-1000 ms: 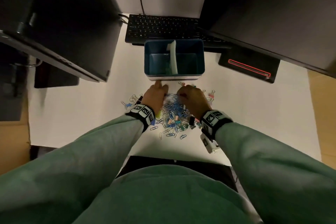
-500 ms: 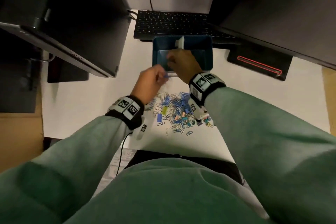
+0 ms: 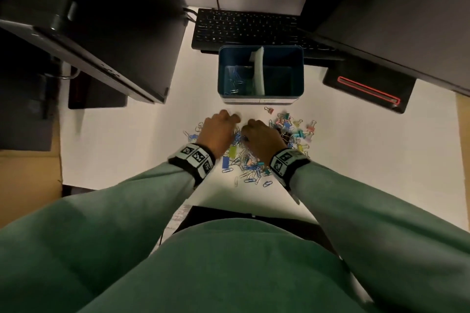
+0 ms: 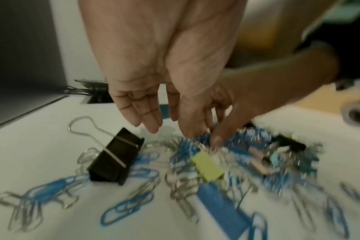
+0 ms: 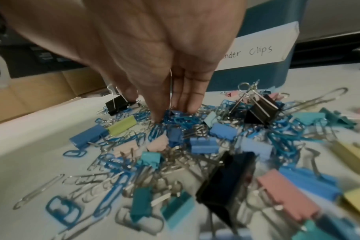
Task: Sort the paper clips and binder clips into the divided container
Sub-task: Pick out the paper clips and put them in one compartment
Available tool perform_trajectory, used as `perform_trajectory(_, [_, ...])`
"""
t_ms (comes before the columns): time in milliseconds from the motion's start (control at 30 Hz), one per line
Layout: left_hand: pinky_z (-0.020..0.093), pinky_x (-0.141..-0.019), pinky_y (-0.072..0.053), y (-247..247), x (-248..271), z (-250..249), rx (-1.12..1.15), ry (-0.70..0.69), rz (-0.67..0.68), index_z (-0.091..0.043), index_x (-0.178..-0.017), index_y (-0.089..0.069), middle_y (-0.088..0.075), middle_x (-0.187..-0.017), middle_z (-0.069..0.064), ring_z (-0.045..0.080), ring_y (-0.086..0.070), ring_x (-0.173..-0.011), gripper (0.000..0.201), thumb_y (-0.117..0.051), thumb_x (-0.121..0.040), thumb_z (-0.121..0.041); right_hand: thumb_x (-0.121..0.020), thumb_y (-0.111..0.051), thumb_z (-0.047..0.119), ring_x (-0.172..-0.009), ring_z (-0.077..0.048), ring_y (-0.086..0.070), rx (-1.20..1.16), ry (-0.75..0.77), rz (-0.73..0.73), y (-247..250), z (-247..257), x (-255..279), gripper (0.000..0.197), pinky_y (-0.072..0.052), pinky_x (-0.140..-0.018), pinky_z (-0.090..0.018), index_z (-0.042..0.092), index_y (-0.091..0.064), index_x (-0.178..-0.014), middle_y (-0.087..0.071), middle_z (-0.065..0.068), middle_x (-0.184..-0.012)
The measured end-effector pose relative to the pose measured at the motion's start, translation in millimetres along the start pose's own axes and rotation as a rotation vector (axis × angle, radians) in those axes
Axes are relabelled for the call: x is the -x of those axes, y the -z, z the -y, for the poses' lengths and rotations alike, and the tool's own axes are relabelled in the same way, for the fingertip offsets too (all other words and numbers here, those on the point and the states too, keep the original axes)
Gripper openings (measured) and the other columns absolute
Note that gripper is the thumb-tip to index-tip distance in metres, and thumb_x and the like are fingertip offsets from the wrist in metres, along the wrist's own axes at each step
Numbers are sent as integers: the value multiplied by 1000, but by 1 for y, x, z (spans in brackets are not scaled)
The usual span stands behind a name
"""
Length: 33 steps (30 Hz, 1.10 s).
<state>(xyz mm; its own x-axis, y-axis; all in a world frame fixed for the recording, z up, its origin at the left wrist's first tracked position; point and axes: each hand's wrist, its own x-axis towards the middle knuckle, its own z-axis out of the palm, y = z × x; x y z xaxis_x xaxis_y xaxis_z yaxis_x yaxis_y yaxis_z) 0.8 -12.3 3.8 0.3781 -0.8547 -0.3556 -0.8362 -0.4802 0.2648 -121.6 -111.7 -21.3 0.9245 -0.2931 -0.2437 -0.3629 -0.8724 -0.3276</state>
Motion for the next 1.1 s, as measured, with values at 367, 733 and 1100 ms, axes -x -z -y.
perform_trajectory(367, [31,-64,-41,-18,-17,7,82,-62,88,-9,-103,-56,-49,-101,14,31,-57,-77,15,-57,-89,-13,-89,-65,16,-79,-8,-65,-669,-301,-98,45,-26,25,10,-52,-78,-18,13,-70,-98,-71,2,-91])
perform_trajectory(733, [34,-73,-50,-14,-14,20,309,-71,84,-13,-86,-65,-56,-91,9,24,-57,-76,12,-61,-81,-3,-86,-69,5,-70,-13,-66,-1178,-199,-220,127,-21,-36,8,-57,-69,-28,3,-66,-94,-69,-9,-83])
perform_trajectory(1100, [17,-71,-46,20,6,23,682,39,22,-16,-85,-68,-68,-82,-3,8,-61,-74,10,-67,-84,-6,-87,-63,3,-101,-21,-65,-579,-227,-192,105,-21,-77,25,-48,-89,-22,7,-66,-112,-69,-11,-111])
